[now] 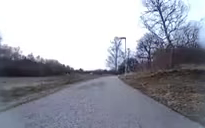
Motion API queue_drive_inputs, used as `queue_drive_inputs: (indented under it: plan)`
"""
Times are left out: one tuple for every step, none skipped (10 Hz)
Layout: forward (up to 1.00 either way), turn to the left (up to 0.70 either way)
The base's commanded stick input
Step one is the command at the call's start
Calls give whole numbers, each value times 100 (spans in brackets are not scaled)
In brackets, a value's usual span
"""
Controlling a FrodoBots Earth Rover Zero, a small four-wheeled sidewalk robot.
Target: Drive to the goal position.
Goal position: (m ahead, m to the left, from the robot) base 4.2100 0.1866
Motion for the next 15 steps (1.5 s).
queue_drive_inputs:
  plan:
    - [50,0]
    - [50,0]
    - [50,0]
    - [50,0]
    - [50,0]
    - [50,0]
    - [50,0]
    - [50,0]
    - [50,0]
    - [50,0]
    - [50,0]
    - [50,0]
    - [50,0]
    - [50,0]
    - [50,0]
